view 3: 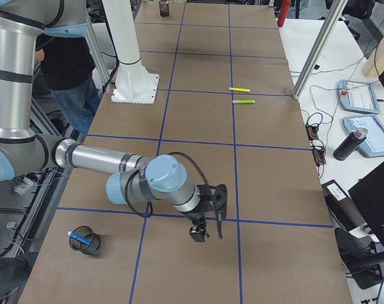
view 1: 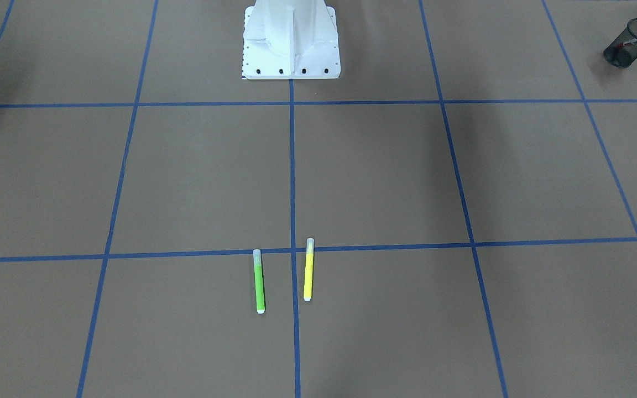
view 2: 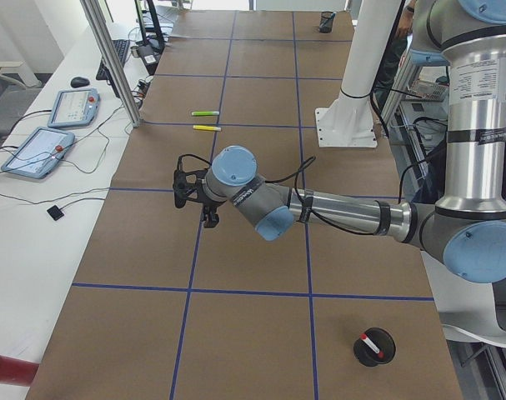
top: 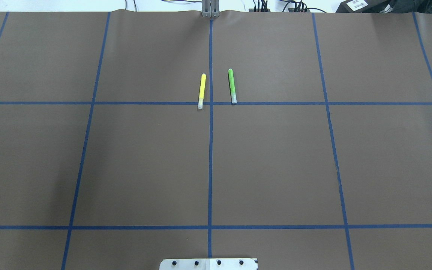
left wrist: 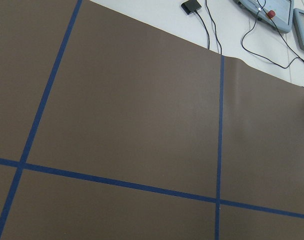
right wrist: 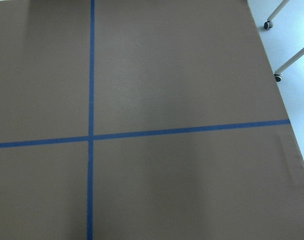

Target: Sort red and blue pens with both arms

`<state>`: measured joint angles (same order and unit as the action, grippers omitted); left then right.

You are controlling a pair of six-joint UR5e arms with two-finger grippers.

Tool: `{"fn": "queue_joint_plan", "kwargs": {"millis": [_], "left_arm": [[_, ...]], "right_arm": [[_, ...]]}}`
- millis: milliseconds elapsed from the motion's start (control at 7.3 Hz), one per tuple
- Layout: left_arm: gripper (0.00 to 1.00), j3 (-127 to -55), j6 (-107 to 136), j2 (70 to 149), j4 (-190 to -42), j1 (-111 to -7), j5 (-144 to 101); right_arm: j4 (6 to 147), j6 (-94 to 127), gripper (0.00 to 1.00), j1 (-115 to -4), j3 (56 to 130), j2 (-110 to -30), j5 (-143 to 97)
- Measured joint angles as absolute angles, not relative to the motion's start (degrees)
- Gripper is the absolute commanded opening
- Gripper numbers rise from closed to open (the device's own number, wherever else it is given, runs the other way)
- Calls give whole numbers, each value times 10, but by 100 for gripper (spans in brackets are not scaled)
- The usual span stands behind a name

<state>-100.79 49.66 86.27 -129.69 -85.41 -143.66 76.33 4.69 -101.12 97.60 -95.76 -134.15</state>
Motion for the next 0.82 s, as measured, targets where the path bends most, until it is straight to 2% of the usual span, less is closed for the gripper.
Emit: {"fn": "queue_joint_plan", "kwargs": {"millis": [411,822], "left_arm": [[100,-1004,470,862,-1283,-804,-1405],[100,-1005,316,864,-1165,-803,-1382]], "right_arm": [[900,47,100,-911,979,-832,-1316],[970,44,100,-858,1008,-805,-1308]]}}
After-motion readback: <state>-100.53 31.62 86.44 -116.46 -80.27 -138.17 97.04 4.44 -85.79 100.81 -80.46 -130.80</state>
